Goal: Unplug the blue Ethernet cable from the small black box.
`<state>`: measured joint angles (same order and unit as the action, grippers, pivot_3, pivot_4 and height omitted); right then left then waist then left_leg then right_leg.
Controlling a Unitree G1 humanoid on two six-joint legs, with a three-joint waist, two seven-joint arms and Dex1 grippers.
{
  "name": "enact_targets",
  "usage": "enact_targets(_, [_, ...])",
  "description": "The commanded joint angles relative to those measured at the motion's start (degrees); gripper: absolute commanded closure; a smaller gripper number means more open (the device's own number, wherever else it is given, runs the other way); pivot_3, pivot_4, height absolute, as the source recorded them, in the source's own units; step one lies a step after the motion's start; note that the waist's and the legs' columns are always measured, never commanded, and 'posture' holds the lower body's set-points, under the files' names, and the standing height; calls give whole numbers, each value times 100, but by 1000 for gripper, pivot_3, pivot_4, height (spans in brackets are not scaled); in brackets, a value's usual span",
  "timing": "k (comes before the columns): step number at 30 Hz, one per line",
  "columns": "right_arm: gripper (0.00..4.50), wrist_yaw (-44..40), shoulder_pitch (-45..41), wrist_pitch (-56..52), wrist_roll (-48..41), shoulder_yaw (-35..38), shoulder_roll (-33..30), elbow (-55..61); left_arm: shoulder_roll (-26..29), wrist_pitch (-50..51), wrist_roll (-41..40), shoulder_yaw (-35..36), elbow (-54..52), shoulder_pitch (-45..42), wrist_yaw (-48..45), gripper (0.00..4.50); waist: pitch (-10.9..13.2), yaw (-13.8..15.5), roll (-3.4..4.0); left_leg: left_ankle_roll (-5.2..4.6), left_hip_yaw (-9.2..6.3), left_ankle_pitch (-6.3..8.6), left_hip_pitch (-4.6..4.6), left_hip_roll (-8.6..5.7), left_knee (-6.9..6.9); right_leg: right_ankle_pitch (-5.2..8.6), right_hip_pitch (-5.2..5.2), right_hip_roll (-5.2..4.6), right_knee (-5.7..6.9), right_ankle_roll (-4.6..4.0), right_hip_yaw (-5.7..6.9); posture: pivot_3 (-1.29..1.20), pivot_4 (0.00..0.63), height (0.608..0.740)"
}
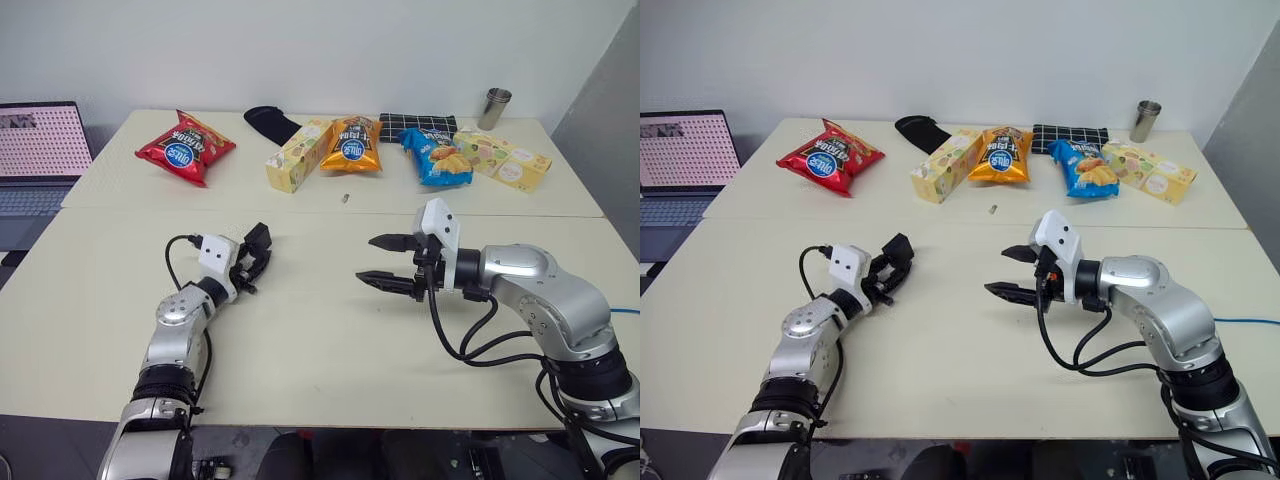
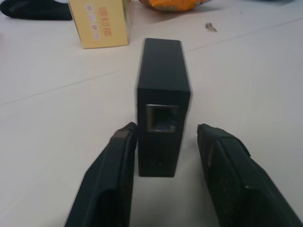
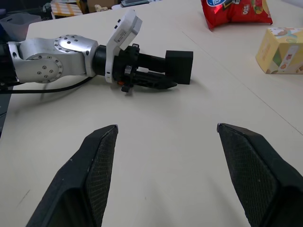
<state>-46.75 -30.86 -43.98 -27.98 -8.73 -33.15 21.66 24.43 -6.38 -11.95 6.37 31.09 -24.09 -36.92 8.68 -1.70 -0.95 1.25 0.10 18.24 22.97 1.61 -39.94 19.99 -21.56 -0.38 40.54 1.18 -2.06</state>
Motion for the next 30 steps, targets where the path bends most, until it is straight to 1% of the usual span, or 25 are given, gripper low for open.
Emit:
enact_targets(1, [955,90,41,-82,-84,108,-30,325,262,633,-111,175,-854,527,62,1384,0,-11,0,0,0,0,1,0,0,0,0,0,0,0,0,0,150,740])
enact_targets(3, [955,184,155,-148,-118,169,-29,385,454,1112,-219,231,-1474,858,15,912,0,-24,0,0,0,0,0,2,3,0,-1,0,0,0,-1,0,150,740])
enact_targets(6, [955,310,367,-212,-155,342,-55,452,780,1546,-219,255,-2312,1234,-13,912,0,-17,0,0,-3,0,0,3,7,0,-7,0,9,0,-1,0,150,740])
enact_targets(7, [955,340,466,-223,-155,441,-105,464,964,1747,-259,242,-2613,1331,-133,912,0,-13,0,0,-4,0,0,2,7,0,-7,0,13,0,-1,0,150,740])
enact_targets(10, [955,286,766,-230,-193,775,-353,487,1531,2627,-678,264,-3400,1510,-685,912,2,27,-2,-1,-8,1,3,-1,4,0,-4,-1,11,0,-1,0,150,740])
enact_targets(12, [955,167,969,-239,-258,1048,-594,476,1909,2919,-960,383,-3768,1500,-1058,912,4,36,-6,-2,-7,1,2,-6,0,0,3,-5,6,0,-1,0,150,740])
enact_targets(15, [955,-20,1261,-242,-332,1387,-1004,438,2431,3133,-1145,539,-3984,1355,-1476,912,5,20,-3,-2,-3,2,-2,-6,3,0,14,-5,-13,0,-5,0,150,740])
enact_targets(19, [955,-110,1436,-189,-371,1657,-1318,337,2842,3273,-1220,581,-4001,1131,-1763,912,7,7,1,-3,-4,2,-2,-3,9,0,12,1,-16,0,-3,0,150,740])
enact_targets(24, [955,-209,1537,-98,-307,1885,-1554,174,3068,3441,-1314,631,-3989,938,-1957,912,8,4,2,-4,-2,2,-1,-2,10,0,12,4,-21,0,-6,0,150,740])
enact_targets(30, [955,-149,1520,-87,-338,1919,-1531,123,3077,3469,-1337,564,-4005,856,-2075,912,8,4,2,-6,-1,4,-1,-2,9,0,12,4,-23,0,-8,0,150,740])
